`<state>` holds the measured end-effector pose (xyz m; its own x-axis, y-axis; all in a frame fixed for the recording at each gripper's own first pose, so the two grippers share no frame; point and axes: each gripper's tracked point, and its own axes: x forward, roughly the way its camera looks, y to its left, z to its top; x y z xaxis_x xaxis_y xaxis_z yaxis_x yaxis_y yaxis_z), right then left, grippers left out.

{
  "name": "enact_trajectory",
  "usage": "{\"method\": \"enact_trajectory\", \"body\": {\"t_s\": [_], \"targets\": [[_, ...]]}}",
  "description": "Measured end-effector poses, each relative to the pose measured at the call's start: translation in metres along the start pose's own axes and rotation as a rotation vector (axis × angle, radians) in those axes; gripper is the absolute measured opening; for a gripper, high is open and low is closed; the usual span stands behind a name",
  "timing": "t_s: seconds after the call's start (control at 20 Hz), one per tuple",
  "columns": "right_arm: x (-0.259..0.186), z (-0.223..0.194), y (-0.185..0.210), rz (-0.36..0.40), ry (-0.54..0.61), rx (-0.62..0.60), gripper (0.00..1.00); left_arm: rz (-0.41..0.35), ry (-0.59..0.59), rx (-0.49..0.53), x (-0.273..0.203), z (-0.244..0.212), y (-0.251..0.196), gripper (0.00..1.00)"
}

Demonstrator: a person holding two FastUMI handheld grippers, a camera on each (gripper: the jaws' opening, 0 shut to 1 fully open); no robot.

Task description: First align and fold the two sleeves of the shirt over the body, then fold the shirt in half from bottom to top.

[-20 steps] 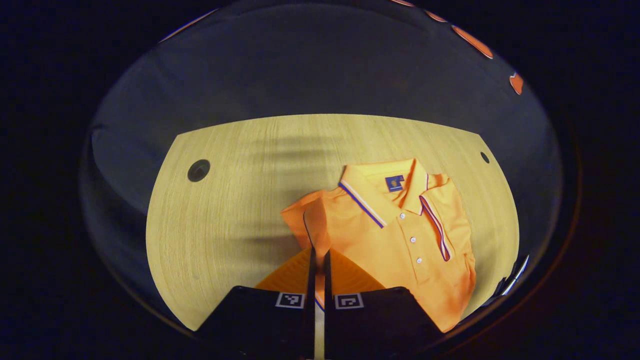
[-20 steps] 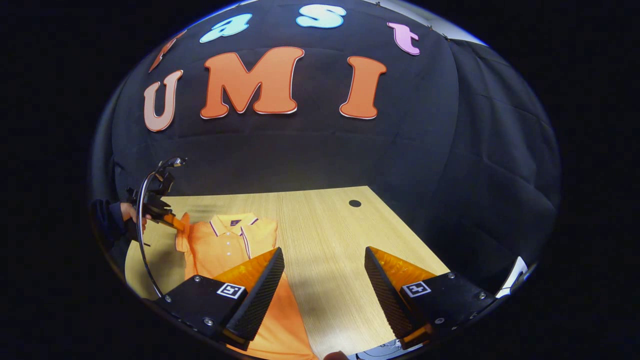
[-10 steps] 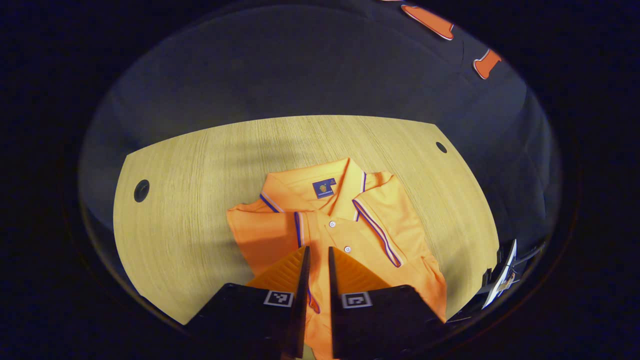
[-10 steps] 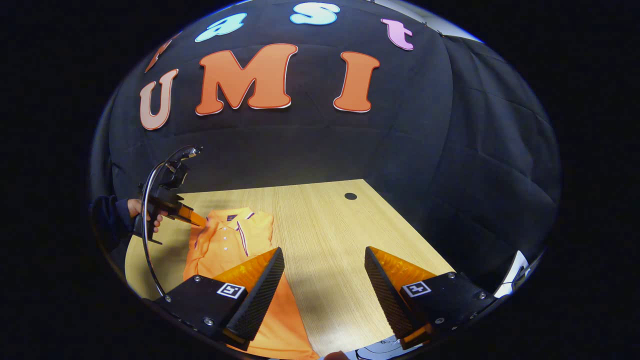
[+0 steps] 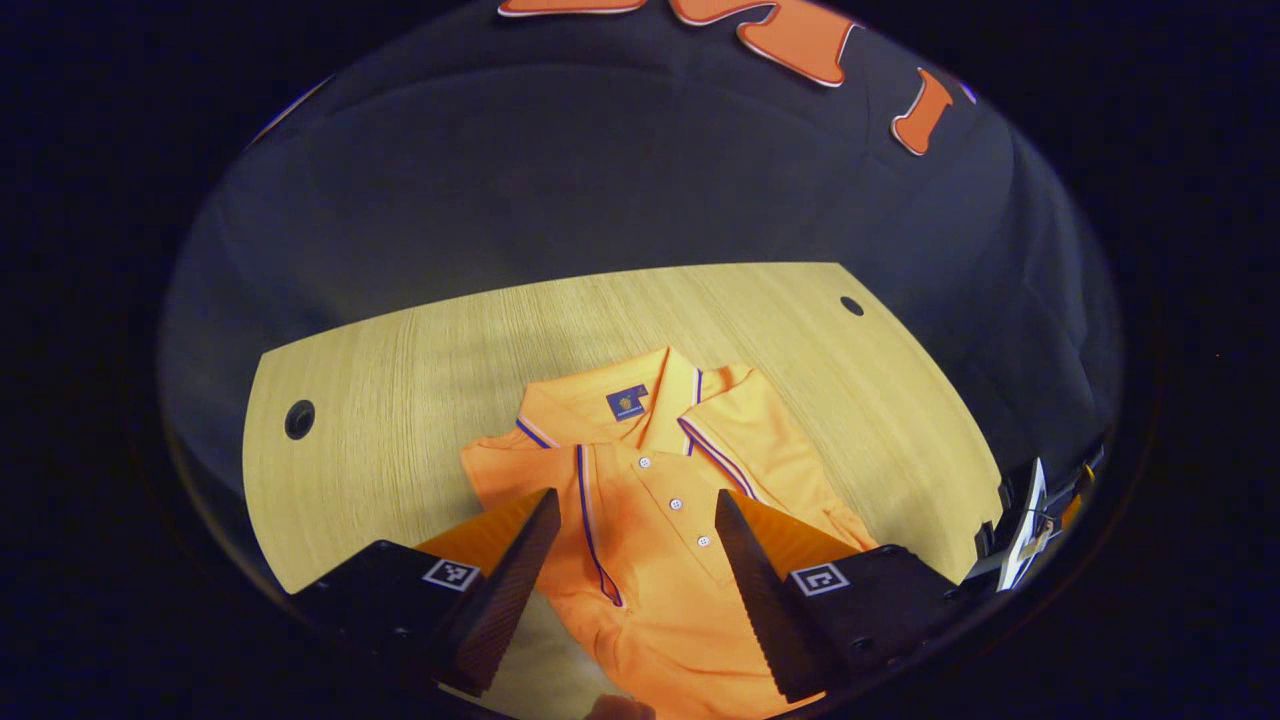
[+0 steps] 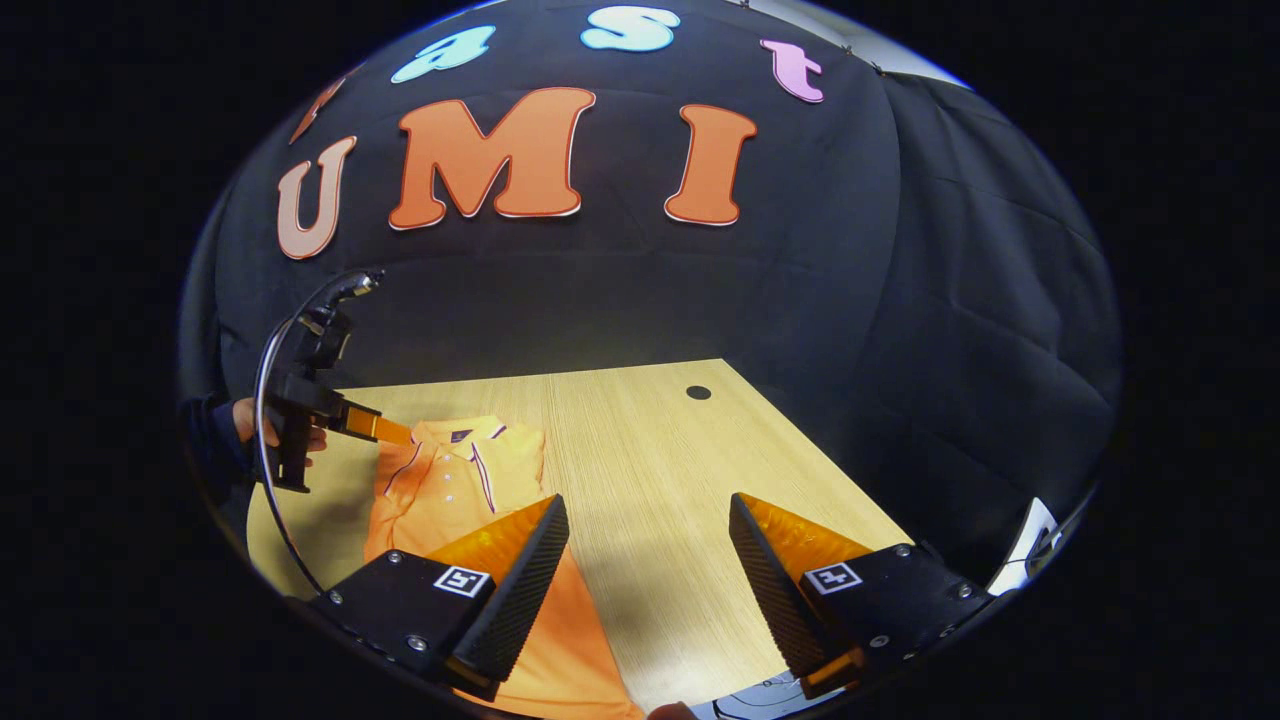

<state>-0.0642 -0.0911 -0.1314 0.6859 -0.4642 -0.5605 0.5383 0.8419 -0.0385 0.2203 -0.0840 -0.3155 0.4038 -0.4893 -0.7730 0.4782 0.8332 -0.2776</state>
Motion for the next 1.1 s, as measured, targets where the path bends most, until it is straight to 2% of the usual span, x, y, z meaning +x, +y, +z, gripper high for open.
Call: {"method": "enact_trajectory", "body": {"t_s": [0.3, 0.35, 0.55, 0.85, 1.1], "targets": [[-0.010, 0.014, 0.011, 0.040, -0.085, -0.054, 0.99, 0.042, -0.249, 0.021, -0.077, 0.025, -0.016, 0.97], [-0.012, 0.017, 0.012, 0.050, -0.106, -0.066, 0.99, 0.055, -0.305, 0.028, -0.095, 0.032, -0.021, 0.93], [-0.025, 0.025, 0.019, 0.130, -0.163, -0.116, 0.99, 0.128, -0.496, 0.053, -0.170, 0.041, -0.045, 0.97], [-0.046, 0.039, 0.011, 0.207, -0.285, -0.158, 0.99, 0.243, -0.711, 0.071, -0.259, 0.026, -0.077, 0.99], [-0.065, 0.031, -0.001, 0.288, -0.354, -0.154, 0.99, 0.358, -0.880, 0.063, -0.332, -0.003, -0.095, 0.98]]}}
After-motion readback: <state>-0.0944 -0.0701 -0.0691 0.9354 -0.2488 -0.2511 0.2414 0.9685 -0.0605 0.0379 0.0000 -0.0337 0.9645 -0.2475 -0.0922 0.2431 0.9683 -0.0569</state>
